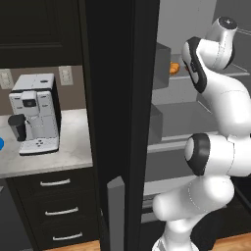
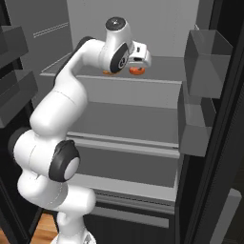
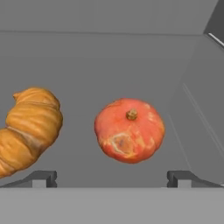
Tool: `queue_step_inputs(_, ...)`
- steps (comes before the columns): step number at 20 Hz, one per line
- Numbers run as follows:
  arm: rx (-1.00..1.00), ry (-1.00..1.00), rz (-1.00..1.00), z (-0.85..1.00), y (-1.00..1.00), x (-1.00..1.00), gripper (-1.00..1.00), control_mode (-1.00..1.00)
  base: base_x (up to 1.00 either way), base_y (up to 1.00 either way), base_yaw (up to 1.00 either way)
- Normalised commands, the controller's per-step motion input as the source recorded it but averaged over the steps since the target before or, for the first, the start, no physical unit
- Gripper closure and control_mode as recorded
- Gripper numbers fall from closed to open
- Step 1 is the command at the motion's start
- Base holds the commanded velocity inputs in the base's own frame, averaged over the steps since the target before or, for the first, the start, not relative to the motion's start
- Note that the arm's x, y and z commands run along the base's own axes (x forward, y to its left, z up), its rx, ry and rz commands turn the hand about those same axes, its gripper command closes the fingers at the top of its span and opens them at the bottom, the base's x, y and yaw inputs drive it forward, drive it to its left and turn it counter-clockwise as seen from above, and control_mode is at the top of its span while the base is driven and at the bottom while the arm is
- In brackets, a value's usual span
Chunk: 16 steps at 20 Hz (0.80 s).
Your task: Pick squash from the fridge and place it on the plate on the counter.
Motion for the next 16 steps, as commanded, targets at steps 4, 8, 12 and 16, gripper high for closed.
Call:
queue_step_inputs(4,0.00,0.00,0.00,-0.07,-0.07,0.16,-1.00,-1.00,0.00,0.00,0.00)
queue_step_inputs(8,0.00,0.00,0.00,0.00,-0.15,0.15,-1.00,-1.00,0.00,0.00,0.00)
queue_step_inputs(12,0.00,0.00,0.00,0.00,-0.16,0.14,-1.00,-1.00,0.00,0.00,0.00)
queue_step_inputs(16,0.00,0.00,0.00,-0.04,-0.07,0.15,-1.00,-1.00,0.00,0.00,0.00)
